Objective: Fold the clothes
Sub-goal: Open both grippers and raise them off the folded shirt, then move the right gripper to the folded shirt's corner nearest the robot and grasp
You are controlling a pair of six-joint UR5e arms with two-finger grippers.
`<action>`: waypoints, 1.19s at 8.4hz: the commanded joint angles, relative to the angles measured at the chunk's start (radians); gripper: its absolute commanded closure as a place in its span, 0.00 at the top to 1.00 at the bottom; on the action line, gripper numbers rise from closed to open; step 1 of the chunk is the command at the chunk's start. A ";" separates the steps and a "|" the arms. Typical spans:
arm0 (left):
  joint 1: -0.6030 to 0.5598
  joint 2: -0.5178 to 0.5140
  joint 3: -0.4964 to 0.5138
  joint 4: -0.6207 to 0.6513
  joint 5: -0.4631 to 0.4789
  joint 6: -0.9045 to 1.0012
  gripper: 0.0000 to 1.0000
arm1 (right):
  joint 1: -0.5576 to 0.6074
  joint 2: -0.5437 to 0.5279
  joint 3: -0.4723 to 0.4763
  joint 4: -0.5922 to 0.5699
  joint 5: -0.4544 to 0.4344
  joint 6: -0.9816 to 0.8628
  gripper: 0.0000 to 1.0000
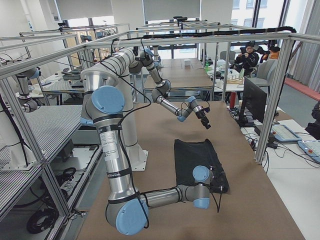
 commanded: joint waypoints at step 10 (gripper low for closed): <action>-0.037 -0.041 0.003 0.059 0.001 0.032 0.94 | -0.322 -0.195 0.230 -0.259 -0.084 0.006 0.94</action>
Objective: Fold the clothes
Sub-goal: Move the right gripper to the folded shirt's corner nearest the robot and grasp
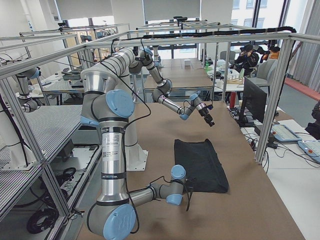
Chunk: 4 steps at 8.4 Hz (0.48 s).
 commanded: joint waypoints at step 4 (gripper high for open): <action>0.002 0.000 0.004 -0.001 0.000 0.005 0.94 | -0.031 -0.022 -0.003 0.011 -0.031 -0.006 0.83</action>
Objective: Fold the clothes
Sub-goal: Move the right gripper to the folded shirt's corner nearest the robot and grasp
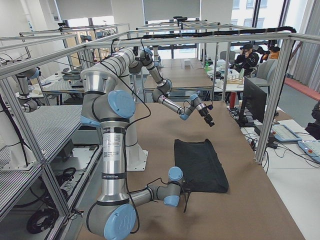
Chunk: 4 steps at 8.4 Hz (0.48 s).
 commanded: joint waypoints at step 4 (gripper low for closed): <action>0.002 0.000 0.000 -0.001 0.002 0.000 0.94 | -0.002 -0.011 0.008 0.005 -0.001 -0.003 0.01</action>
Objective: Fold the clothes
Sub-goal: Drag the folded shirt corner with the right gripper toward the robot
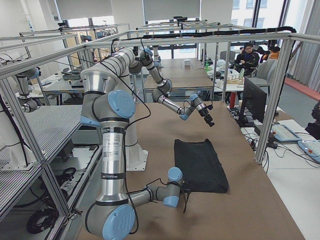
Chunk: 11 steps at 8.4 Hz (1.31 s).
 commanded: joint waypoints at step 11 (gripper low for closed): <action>0.008 0.000 0.001 -0.002 0.034 0.002 0.94 | -0.344 0.030 0.351 -0.013 -0.045 0.006 0.00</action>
